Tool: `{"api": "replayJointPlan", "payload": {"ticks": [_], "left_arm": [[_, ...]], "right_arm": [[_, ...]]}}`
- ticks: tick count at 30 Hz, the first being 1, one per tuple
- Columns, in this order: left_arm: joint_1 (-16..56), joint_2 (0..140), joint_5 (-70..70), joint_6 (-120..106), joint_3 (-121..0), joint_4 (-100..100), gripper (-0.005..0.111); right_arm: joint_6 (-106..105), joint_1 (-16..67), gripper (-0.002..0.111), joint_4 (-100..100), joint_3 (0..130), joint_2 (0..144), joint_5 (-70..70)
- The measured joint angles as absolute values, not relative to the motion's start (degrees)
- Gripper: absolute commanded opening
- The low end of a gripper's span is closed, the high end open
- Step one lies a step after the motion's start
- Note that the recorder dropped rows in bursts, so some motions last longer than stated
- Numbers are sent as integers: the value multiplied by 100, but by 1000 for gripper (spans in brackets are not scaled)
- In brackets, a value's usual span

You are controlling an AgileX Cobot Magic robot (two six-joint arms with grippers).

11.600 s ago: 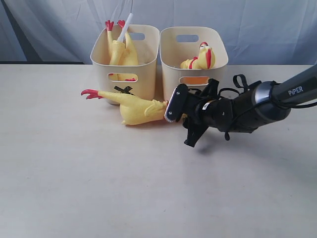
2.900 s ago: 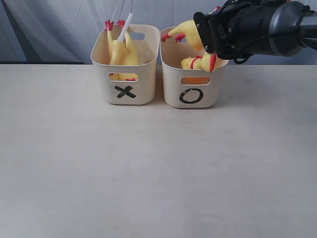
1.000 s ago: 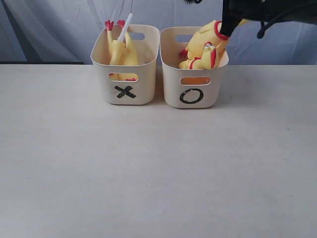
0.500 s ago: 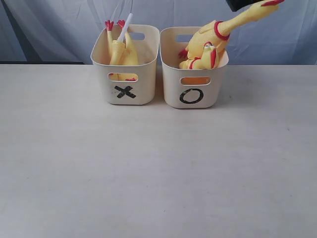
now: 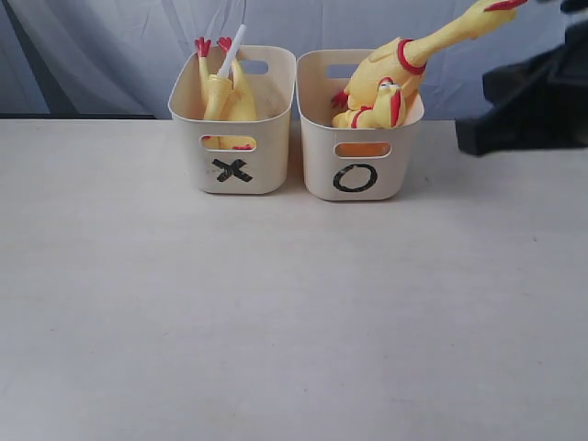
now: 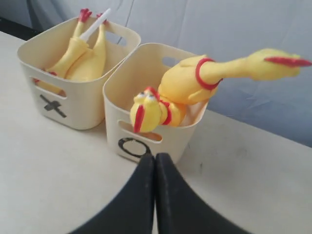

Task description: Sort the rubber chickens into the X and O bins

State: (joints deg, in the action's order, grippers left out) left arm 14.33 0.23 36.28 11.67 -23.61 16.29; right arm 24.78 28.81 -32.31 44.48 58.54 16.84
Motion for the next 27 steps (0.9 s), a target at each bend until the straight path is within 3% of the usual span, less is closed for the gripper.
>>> {"api": "replayJointPlan", "payload": {"ticks": [8,18,27], "left_arm": [[1433,23,3628,1167,-2361,1629,0],[1433,23,3637,1167,-2361,1640,0],[1433,23,3637,1167,-2361,1640,0]], "right_arm": [[2545,2881,-1,-3070,2797,4931,628],[2567,2881,-1,-2247,1265,4133,-2103],[2567,2881,-1,-2135,1092,4034,-2141]]}}
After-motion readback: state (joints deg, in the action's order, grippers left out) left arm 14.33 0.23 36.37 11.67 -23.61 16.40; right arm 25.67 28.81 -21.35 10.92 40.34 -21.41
